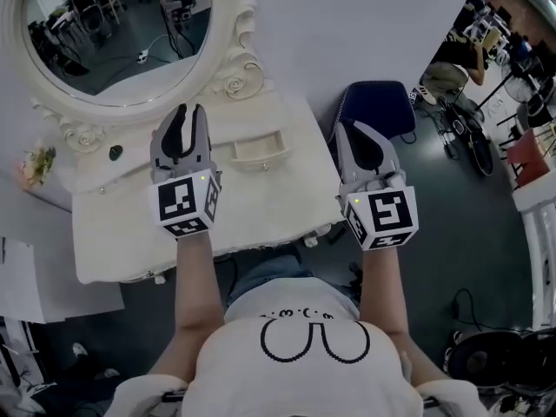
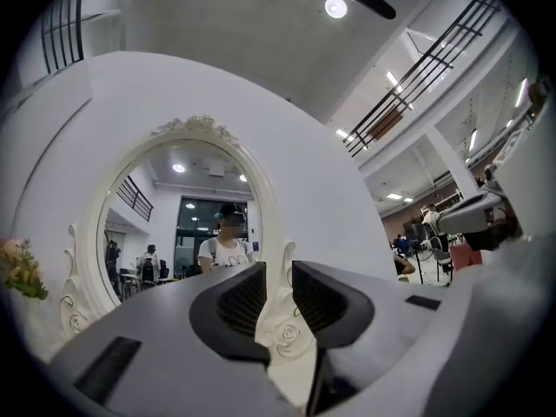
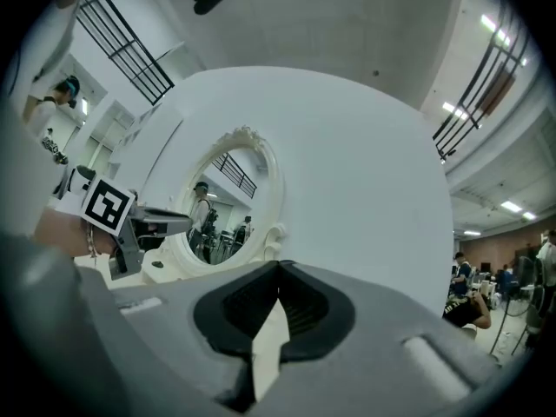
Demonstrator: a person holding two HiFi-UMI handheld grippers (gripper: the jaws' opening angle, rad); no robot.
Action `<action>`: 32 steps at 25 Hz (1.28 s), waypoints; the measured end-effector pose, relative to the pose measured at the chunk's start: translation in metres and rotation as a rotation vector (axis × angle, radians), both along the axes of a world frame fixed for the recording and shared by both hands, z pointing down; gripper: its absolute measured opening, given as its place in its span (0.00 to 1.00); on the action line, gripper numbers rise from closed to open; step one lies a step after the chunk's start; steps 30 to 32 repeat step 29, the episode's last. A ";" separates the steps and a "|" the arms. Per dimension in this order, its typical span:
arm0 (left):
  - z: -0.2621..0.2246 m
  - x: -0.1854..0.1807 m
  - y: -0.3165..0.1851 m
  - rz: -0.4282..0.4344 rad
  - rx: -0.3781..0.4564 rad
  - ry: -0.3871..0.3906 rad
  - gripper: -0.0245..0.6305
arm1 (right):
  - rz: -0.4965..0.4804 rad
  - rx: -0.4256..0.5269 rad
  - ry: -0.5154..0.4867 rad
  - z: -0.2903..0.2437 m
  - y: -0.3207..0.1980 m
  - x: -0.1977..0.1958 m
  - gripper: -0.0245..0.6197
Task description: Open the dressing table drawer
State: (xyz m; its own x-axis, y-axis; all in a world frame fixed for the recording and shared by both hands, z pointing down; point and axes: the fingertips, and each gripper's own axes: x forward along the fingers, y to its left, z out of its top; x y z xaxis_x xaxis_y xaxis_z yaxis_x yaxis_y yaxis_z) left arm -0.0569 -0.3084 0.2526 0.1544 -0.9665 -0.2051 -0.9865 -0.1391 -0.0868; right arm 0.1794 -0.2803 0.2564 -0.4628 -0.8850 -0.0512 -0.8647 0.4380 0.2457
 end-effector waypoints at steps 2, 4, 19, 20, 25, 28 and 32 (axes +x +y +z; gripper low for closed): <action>-0.001 0.003 0.003 0.011 0.008 -0.007 0.17 | -0.003 0.012 -0.013 -0.006 0.001 -0.001 0.03; -0.001 0.005 0.006 0.014 0.010 -0.011 0.03 | -0.003 0.013 -0.010 -0.007 0.001 -0.002 0.03; 0.002 0.010 0.015 0.074 0.010 -0.040 0.03 | -0.008 -0.012 -0.014 0.005 0.003 -0.014 0.03; 0.002 0.010 0.015 0.076 0.008 -0.042 0.03 | -0.009 -0.014 -0.013 0.006 0.002 -0.015 0.03; 0.006 0.006 0.022 0.069 -0.002 -0.033 0.03 | -0.018 -0.021 0.000 0.012 0.008 -0.018 0.03; 0.008 0.004 0.027 0.064 -0.005 -0.030 0.03 | -0.022 -0.023 0.007 0.016 0.012 -0.018 0.03; 0.008 0.004 0.029 0.063 -0.006 -0.030 0.03 | -0.023 -0.024 0.010 0.017 0.013 -0.018 0.03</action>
